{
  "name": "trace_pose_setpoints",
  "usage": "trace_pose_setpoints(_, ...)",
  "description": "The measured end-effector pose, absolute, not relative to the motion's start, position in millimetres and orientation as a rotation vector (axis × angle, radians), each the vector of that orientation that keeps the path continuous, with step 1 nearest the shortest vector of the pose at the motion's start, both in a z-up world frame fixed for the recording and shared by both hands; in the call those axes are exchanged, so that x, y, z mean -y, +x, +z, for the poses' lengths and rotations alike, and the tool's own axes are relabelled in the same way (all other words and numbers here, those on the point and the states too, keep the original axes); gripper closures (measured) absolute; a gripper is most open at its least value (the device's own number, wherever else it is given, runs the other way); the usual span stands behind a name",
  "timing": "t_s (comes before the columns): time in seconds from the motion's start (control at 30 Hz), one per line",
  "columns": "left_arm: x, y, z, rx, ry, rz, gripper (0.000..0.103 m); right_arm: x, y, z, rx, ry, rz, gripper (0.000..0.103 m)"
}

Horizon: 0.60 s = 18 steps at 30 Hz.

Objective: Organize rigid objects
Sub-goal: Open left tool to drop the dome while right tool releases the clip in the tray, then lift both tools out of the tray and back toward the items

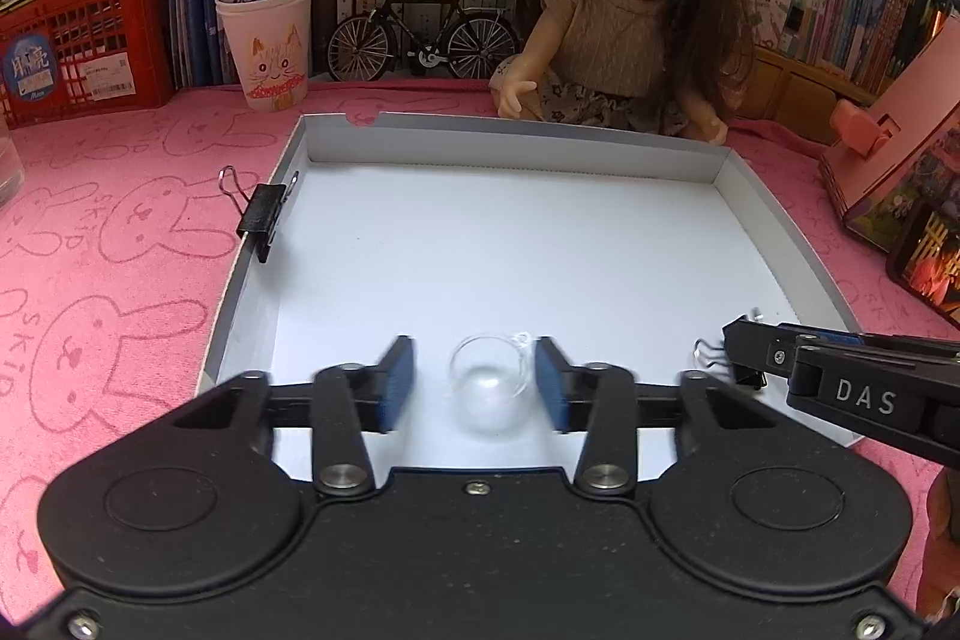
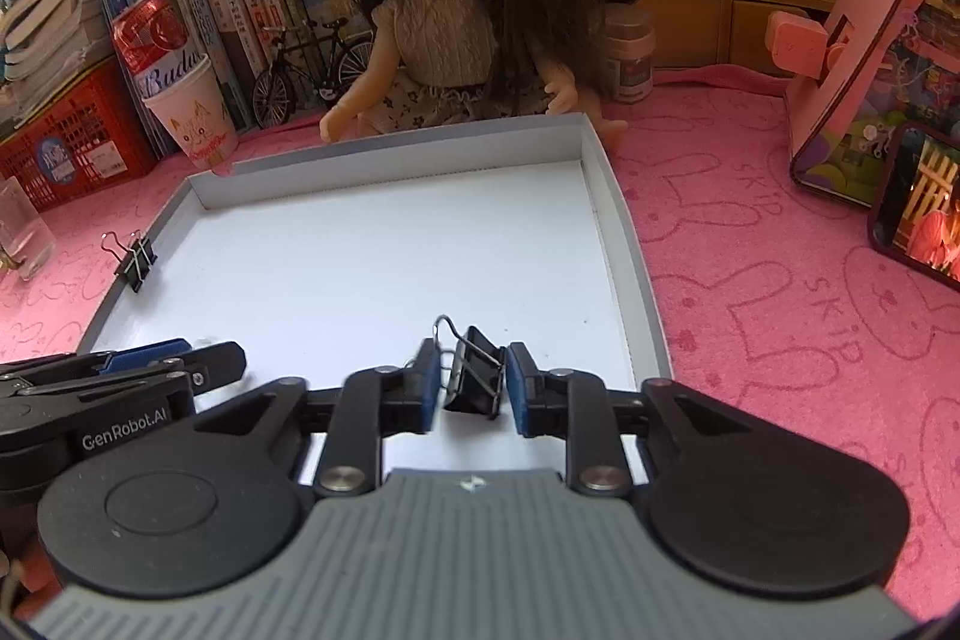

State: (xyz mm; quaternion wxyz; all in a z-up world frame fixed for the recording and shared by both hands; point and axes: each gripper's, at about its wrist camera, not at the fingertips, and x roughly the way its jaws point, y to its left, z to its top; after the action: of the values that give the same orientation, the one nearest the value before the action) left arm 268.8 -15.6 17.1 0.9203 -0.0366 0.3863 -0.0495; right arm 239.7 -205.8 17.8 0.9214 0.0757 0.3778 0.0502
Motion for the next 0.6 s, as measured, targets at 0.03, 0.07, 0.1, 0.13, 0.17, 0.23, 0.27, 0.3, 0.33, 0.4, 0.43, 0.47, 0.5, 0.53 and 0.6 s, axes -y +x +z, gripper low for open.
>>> trace_pose_setpoints(0.03, 15.3, 266.7, 18.5, -0.787, -0.071, -0.098, 0.047, 205.9, 237.6, 20.0, -0.767, 0.153, 0.107, 0.05)
trace_pose_setpoints(0.07, 15.1, 264.6, 19.9, -0.779, -0.065, -0.097, 0.045, 205.8, 235.4, 22.2, -0.758, 0.148, 0.108, 0.049)
trace_pose_setpoints(0.1, 14.9, 261.9, 21.8, -0.771, -0.058, -0.099, 0.042, 205.7, 233.2, 24.2, -0.749, 0.143, 0.111, 0.048)
trace_pose_setpoints(0.13, 14.7, 259.5, 23.7, -0.765, -0.052, -0.101, 0.04, 206.0, 230.3, 26.7, -0.738, 0.139, 0.114, 0.045)
trace_pose_setpoints(0.17, 14.3, 256.6, 25.9, -0.758, -0.049, -0.102, 0.035, 206.3, 227.8, 28.4, -0.73, 0.135, 0.116, 0.042)
trace_pose_setpoints(0.23, 12.8, 250.5, 30.2, -0.742, -0.051, -0.104, 0.026, 207.4, 222.7, 31.9, -0.715, 0.126, 0.117, 0.039)
trace_pose_setpoints(0.27, 11.9, 247.0, 32.7, -0.731, -0.055, -0.107, 0.022, 208.1, 220.3, 33.2, -0.709, 0.124, 0.118, 0.036)
trace_pose_setpoints(0.3, 11.0, 243.6, 34.7, -0.721, -0.059, -0.112, 0.021, 208.8, 217.9, 34.3, -0.704, 0.123, 0.121, 0.035)
trace_pose_setpoints(0.33, 10.5, 239.6, 37.2, -0.712, -0.063, -0.117, 0.021, 209.8, 215.2, 35.5, -0.7, 0.125, 0.125, 0.033)
trace_pose_setpoints(0.4, 9.3, 232.8, 41.1, -0.703, -0.069, -0.127, 0.018, 211.5, 209.1, 37.5, -0.688, 0.129, 0.134, 0.029)
trace_pose_setpoints(0.43, 8.8, 229.1, 42.8, -0.699, -0.072, -0.133, 0.018, 212.3, 206.0, 38.7, -0.682, 0.131, 0.139, 0.026)
trace_pose_setpoints(0.47, 8.4, 225.1, 44.5, -0.696, -0.075, -0.14, 0.018, 213.0, 202.9, 40.0, -0.675, 0.132, 0.143, 0.025)
trace_pose_setpoints(0.5, 7.9, 221.4, 45.9, -0.692, -0.078, -0.147, 0.017, 213.7, 199.9, 41.4, -0.669, 0.134, 0.146, 0.024)
trace_pose_setpoints(0.53, 7.3, 217.2, 47.2, -0.687, -0.08, -0.153, 0.017, 214.3, 196.2, 42.9, -0.66, 0.135, 0.151, 0.022)
trace_pose_setpoints(0.6, 6.3, 209.5, 49.3, -0.678, -0.085, -0.156, 0.016, 215.2, 189.4, 45.6, -0.645, 0.134, 0.157, 0.02)
